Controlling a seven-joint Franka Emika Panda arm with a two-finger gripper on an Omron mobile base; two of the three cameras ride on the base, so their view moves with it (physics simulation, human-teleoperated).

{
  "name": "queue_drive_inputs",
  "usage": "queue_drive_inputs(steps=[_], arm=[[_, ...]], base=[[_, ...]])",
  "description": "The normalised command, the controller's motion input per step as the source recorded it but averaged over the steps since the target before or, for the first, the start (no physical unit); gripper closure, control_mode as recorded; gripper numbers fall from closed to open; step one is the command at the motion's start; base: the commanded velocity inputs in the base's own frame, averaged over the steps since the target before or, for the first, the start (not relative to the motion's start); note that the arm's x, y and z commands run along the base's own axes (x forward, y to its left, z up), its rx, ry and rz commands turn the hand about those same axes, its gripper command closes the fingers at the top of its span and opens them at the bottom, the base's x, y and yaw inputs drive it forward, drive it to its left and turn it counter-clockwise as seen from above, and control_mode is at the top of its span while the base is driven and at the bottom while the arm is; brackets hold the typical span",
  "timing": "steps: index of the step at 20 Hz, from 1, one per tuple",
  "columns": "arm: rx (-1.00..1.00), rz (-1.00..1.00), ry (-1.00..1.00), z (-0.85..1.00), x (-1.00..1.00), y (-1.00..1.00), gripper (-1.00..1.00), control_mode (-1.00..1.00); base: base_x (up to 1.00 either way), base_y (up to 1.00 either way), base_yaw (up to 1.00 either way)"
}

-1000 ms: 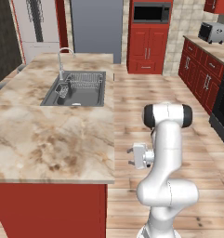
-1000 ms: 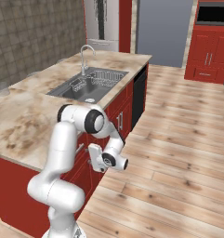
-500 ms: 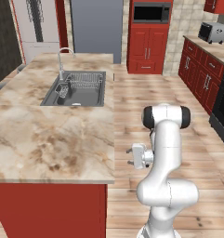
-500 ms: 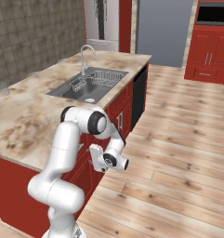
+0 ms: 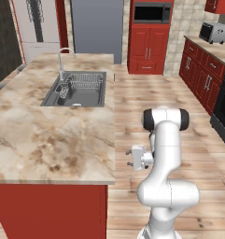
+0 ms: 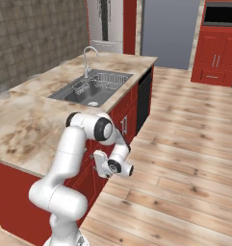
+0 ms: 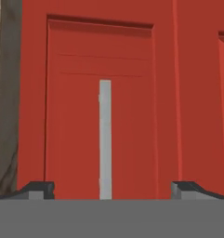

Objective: Take a straw from the drawer in front and place it inside the glass cup on the dining counter.

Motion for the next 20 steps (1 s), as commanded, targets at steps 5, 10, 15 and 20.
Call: queue_drive_inputs(steps=[5, 10, 15, 20], arm=[[0.0, 0.02, -0.03, -0.1, 0.07, 0.09, -1.0, -1.0], [0.0, 0.03, -0.08, -0.1, 0.05, 0.15, -1.0, -1.0], [0.0, 0.03, -0.07, -0.05, 0.04, 0.16, -1.0, -1.0], [0.01, 0.02, -0.04, 0.0, 0.02, 0.13, -1.0, -1.0]], base=[[0.0, 0.0, 0.0], [0.0, 0.0, 0.0], [0.0, 0.0, 0.0], [0.0, 0.0, 0.0]])
